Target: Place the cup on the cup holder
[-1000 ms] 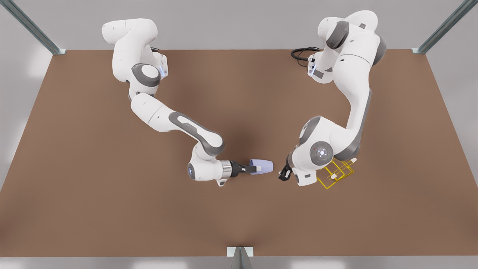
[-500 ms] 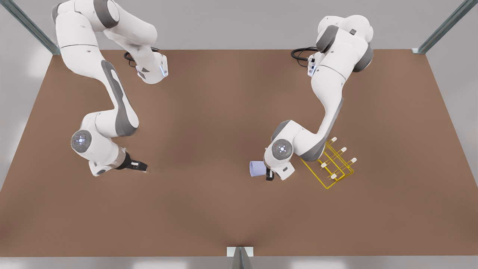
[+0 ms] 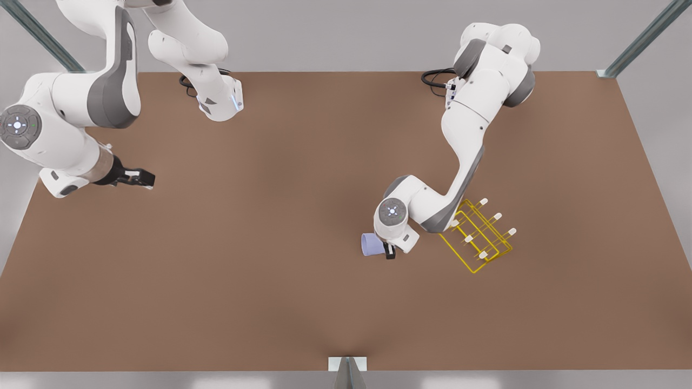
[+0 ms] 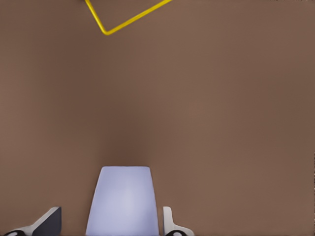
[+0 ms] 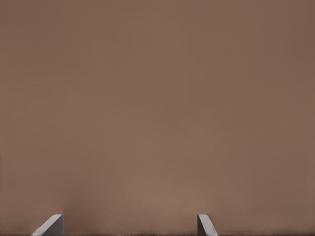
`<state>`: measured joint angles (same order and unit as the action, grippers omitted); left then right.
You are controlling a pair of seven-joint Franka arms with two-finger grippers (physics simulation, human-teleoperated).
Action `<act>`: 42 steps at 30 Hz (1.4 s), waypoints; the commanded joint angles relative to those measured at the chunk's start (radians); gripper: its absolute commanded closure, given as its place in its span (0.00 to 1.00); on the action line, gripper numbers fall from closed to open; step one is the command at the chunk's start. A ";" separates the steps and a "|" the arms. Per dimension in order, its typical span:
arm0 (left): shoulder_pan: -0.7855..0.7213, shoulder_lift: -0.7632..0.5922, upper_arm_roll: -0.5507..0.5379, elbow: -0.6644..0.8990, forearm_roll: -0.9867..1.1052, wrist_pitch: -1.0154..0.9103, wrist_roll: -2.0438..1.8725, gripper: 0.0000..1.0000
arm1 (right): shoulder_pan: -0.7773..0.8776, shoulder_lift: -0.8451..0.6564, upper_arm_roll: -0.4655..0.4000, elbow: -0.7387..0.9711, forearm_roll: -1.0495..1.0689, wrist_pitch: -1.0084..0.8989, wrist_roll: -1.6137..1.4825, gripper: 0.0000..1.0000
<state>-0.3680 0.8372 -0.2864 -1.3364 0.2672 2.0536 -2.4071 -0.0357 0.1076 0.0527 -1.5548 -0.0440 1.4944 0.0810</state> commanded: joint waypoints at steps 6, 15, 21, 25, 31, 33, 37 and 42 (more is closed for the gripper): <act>-0.017 0.006 0.000 -0.010 0.027 0.034 -0.228 0.00 | 0.000 0.067 0.001 0.065 0.003 -0.051 -0.125 0.00; -0.022 0.013 -0.002 -0.007 0.030 0.051 -0.193 0.00 | 0.010 0.092 0.007 0.087 -0.057 0.118 -0.101 0.00; -0.023 0.026 0.000 -0.006 0.032 0.073 -0.184 0.00 | -0.021 0.107 0.007 0.085 -0.053 0.133 -0.113 0.00; -0.023 0.043 -0.002 0.000 0.038 0.092 -0.170 0.00 | -0.024 0.109 0.007 0.085 -0.048 0.139 -0.116 0.00; -0.031 0.063 -0.002 0.000 0.069 0.106 -0.170 0.00 | -0.042 0.112 0.007 0.085 -0.042 0.145 -0.118 0.00; -0.035 0.068 -0.002 0.002 0.070 0.106 -0.170 0.00 | -0.044 0.110 0.009 0.085 -0.042 0.142 -0.119 0.00; -0.035 0.075 -0.002 -0.003 0.069 0.132 -0.156 0.00 | -0.041 0.112 0.009 0.085 -0.040 0.142 -0.119 0.00; -0.035 0.091 -0.007 0.000 0.069 0.135 -0.138 0.00 | -0.043 0.113 0.009 0.085 -0.042 0.142 -0.119 0.00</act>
<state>-0.4035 0.9258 -0.2924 -1.3381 0.3370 2.1801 -2.5631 -0.0766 0.2225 0.0613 -1.4704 -0.0864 1.6368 -0.0240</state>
